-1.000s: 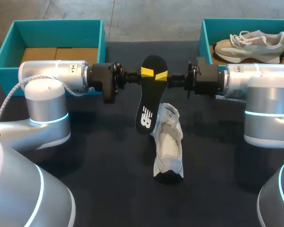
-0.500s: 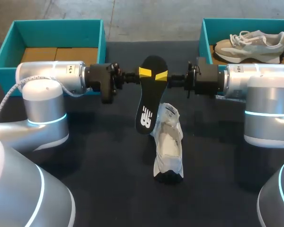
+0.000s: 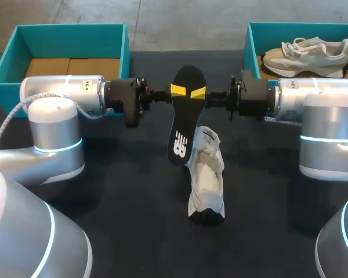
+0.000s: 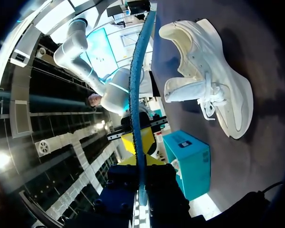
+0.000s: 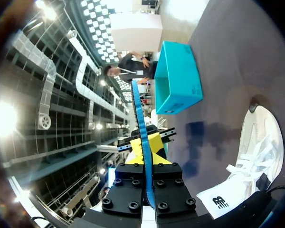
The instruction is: Take the shoe out of the shoebox, open the shoe tongue, remove and reinsert the insole, then place the shoe into the shoebox
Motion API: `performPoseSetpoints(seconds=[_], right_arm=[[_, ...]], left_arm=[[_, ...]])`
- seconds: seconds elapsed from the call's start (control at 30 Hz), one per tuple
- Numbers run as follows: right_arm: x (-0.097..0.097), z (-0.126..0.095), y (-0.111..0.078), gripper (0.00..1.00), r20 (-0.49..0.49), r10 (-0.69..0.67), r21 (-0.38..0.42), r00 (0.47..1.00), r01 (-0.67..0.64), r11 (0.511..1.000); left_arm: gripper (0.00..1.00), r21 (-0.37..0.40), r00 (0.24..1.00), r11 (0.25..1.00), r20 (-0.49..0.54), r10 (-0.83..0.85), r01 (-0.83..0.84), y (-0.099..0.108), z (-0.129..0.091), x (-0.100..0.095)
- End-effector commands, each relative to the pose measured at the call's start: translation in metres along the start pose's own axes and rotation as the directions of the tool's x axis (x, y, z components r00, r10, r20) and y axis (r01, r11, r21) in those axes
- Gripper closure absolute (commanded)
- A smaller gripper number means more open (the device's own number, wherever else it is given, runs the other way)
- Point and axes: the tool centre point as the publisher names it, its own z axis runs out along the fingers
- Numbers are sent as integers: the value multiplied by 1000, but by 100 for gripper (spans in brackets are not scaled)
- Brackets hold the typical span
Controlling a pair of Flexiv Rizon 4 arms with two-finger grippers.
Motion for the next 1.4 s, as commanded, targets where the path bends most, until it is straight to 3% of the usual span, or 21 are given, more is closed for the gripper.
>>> performPoseSetpoints(seconds=[0.03,0.1,0.13,0.17,0.2,0.23,0.5,0.9,1.4], right_arm=[[0,2,-1,100,2,0,-1,1000,0,1000],[0,2,-1,100,2,0,-1,1000,0,1000],[0,3,-1,69,3,0,0,1000,0,1000],[0,3,-1,55,4,0,0,1000,0,1000],[0,3,-1,3,5,0,0,1000,0,1000],[0,3,-1,0,5,-1,1,1000,1,1000],[4,0,-2,0,14,-8,-7,1000,8,1000],[4,-34,-6,0,70,-10,-59,997,14,998],[6,-120,-33,0,313,-18,-122,950,58,991]], left_arm=[[100,-3,1000,1000,3,4,-3,0,3,2],[100,-4,1000,1000,3,4,-4,0,3,3],[100,-4,1000,1000,3,4,-4,0,3,3],[100,-4,1000,1000,3,4,-4,0,3,3],[100,-4,1000,1000,3,5,-5,0,3,3],[100,-3,1000,1000,3,5,-5,0,3,3],[100,-6,1000,1000,0,6,-6,0,3,2],[100,-19,999,999,0,-40,40,-4,1,-5],[100,-37,994,995,-39,-98,97,-30,-12,-18]])
